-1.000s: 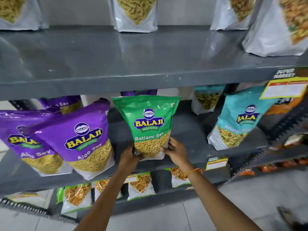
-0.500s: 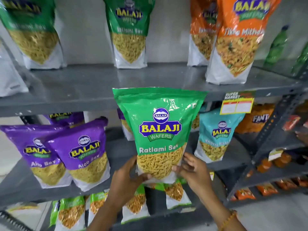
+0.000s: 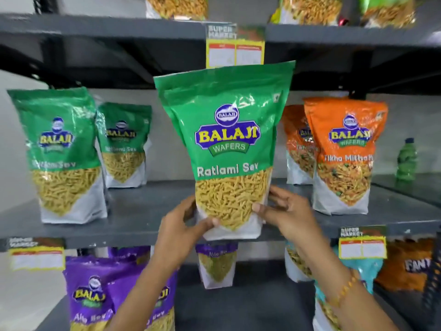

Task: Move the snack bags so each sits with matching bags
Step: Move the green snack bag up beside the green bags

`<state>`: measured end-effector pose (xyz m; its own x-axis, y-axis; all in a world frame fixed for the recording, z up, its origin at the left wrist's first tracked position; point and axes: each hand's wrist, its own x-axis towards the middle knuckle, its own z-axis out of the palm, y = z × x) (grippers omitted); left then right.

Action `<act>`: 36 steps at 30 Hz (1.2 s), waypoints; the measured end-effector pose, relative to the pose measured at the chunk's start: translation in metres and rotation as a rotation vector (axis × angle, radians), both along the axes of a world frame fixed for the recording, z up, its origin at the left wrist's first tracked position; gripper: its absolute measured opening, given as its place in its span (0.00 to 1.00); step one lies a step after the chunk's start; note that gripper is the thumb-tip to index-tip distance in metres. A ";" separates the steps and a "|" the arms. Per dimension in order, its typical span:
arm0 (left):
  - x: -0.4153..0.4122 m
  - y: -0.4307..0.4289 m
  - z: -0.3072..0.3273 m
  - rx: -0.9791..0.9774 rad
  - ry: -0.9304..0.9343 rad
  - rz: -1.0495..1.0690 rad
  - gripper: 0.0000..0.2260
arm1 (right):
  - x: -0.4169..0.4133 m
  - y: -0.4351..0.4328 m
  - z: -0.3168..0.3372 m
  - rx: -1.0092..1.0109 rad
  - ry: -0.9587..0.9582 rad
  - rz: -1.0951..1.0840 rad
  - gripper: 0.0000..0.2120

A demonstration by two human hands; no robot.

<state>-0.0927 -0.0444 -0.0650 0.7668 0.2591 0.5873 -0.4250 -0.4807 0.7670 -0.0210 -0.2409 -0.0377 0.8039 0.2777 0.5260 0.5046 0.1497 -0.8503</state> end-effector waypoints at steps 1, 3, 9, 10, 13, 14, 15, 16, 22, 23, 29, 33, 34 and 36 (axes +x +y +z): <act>0.012 0.007 0.007 0.004 0.000 -0.006 0.21 | 0.010 0.009 0.006 0.003 -0.003 -0.016 0.18; 0.035 0.020 0.016 0.021 0.020 0.009 0.18 | 0.028 0.025 0.012 -0.013 0.017 -0.049 0.18; 0.084 0.047 0.011 0.045 0.162 -0.016 0.16 | 0.069 0.055 0.000 -0.054 0.097 -0.101 0.21; 0.087 0.050 0.011 0.040 0.176 -0.021 0.15 | 0.071 0.056 -0.001 -0.073 0.100 -0.105 0.20; 0.089 0.055 0.014 0.018 0.239 -0.078 0.19 | 0.073 0.051 0.004 -0.140 0.098 -0.091 0.18; 0.089 0.058 0.015 0.015 0.257 -0.102 0.21 | 0.073 0.049 0.006 -0.161 0.106 -0.081 0.19; 0.090 0.061 0.016 0.022 0.264 -0.110 0.25 | 0.074 0.047 0.006 -0.186 0.114 -0.073 0.19; 0.091 0.062 0.016 0.037 0.272 -0.106 0.29 | 0.075 0.045 0.005 -0.215 0.118 -0.060 0.19; 0.098 0.058 0.015 0.141 0.334 -0.030 0.23 | 0.085 0.050 -0.004 -0.243 0.118 -0.066 0.19; 0.098 0.055 0.015 0.135 0.325 -0.027 0.22 | 0.086 0.051 -0.004 -0.241 0.114 -0.076 0.19; 0.099 0.053 0.015 0.162 0.317 -0.002 0.21 | 0.087 0.052 -0.006 -0.244 0.123 -0.096 0.19; 0.095 0.055 0.016 0.221 0.317 0.039 0.19 | 0.087 0.049 -0.005 -0.289 0.147 -0.086 0.19; 0.093 0.055 0.016 0.229 0.315 0.042 0.19 | 0.087 0.049 -0.006 -0.303 0.150 -0.088 0.20; 0.091 0.054 0.017 0.230 0.315 0.047 0.19 | 0.087 0.049 -0.006 -0.312 0.155 -0.089 0.20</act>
<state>-0.0018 0.0099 -0.0484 0.9091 0.1874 0.3721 -0.1596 -0.6683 0.7265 0.0664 -0.1923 -0.0438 0.8959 0.3307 0.2968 0.3655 -0.1683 -0.9155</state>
